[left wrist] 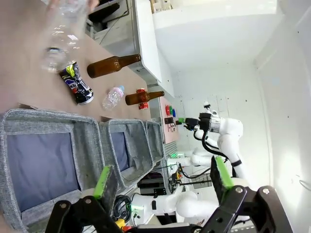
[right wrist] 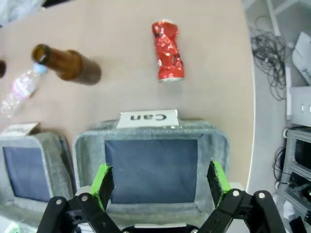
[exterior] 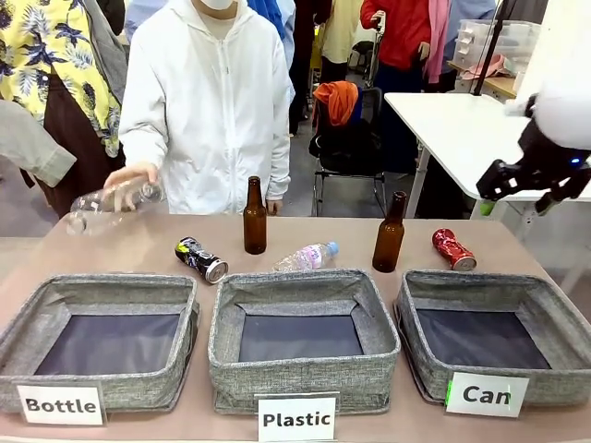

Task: Sort the can waste into the basket.
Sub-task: Pick up the can waste from the table and place it in the right Fabric basket.

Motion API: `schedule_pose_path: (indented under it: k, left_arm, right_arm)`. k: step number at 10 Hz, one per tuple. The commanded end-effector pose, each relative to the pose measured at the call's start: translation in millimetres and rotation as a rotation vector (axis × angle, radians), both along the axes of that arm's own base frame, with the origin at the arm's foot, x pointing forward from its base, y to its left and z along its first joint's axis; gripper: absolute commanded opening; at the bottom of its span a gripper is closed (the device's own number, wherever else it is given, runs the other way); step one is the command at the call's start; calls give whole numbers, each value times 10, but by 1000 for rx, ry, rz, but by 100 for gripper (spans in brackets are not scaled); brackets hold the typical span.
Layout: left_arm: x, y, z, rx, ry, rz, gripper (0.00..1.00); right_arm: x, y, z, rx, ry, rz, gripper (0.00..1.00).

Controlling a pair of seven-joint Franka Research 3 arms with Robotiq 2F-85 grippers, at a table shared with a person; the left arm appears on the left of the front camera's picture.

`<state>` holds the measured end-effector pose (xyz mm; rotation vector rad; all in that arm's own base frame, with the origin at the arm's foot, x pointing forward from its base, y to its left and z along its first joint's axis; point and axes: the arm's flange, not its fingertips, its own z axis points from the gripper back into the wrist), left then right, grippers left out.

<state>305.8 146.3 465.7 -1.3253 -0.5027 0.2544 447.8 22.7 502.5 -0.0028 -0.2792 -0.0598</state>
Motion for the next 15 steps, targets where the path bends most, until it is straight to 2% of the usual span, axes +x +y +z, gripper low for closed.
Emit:
schedule_pose_path:
  k: [1, 5, 7, 10, 12, 15]
  left_arm:
    - [-19, 4, 4, 7, -18, -11, 100]
    - [-19, 4, 4, 7, -18, -11, 100]
    - [-19, 4, 4, 7, -18, -11, 100]
    - [-19, 4, 4, 7, -18, -11, 100]
    - [-19, 4, 4, 7, -18, -11, 100]
    - [-19, 4, 4, 7, -18, -11, 100]
  right_arm:
    - [486, 60, -153, 24, 41, -20, 100]
    - [1131, -54, -908, 61, 81, -106, 100]
    - [1461, -118, -1271, 86, 31, -167, 100]
    - [1722, -211, -1677, 49, 62, -209, 100]
    - [1821, -188, -1820, 42, 55, -232, 100]
    - [1886, -227, -1965, 15, 84, -242, 100]
